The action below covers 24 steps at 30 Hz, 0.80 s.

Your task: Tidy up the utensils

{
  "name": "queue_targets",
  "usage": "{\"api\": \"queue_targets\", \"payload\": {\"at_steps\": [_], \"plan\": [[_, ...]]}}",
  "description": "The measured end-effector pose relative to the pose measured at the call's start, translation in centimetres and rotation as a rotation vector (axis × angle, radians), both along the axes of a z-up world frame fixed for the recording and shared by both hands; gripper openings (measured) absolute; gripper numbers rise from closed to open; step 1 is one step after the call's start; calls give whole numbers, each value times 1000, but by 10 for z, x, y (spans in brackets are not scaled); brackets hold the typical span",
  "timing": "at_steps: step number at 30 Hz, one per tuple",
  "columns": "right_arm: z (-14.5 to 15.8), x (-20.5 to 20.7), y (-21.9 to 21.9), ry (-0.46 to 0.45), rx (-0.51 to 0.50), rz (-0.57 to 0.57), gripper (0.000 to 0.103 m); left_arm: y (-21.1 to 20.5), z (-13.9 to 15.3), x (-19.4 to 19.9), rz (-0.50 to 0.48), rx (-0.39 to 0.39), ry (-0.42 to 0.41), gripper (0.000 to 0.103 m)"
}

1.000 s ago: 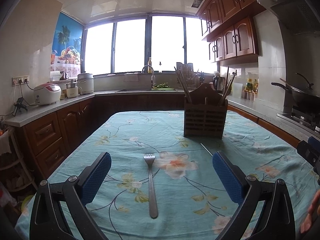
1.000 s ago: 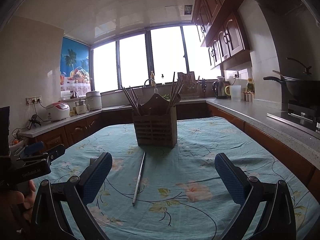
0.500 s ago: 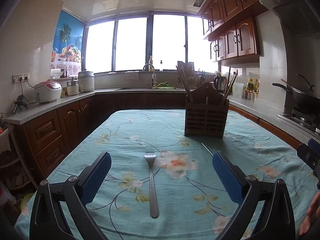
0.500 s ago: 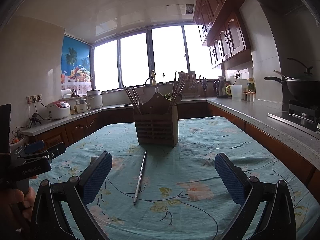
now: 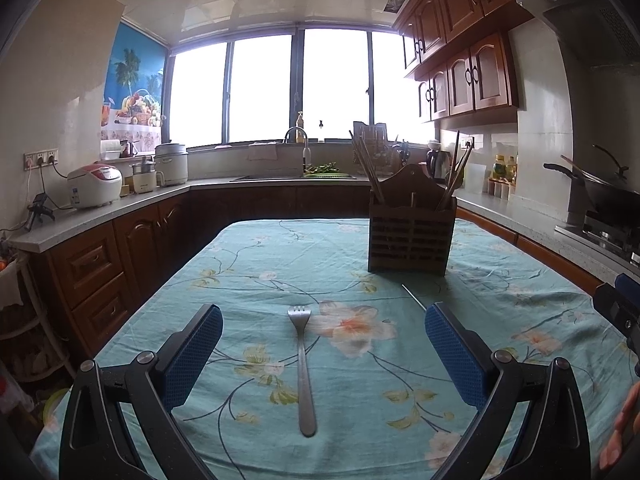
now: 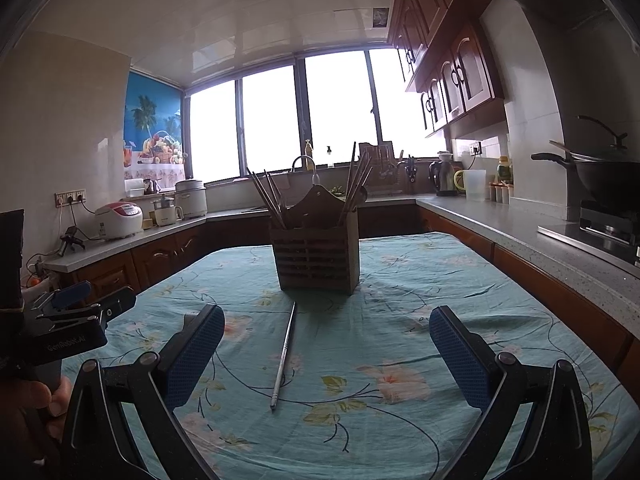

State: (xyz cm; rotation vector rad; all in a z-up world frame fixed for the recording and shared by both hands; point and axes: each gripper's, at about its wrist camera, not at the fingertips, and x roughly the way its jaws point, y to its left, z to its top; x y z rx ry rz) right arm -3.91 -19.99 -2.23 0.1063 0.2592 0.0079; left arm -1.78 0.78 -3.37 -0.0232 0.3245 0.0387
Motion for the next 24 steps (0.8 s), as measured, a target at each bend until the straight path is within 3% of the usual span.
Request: {"api": "queue_targets", "payload": {"at_steps": [24], "plan": [[4, -2, 1, -10, 8, 9, 103, -6, 1, -7, -7, 14, -20, 102]]}}
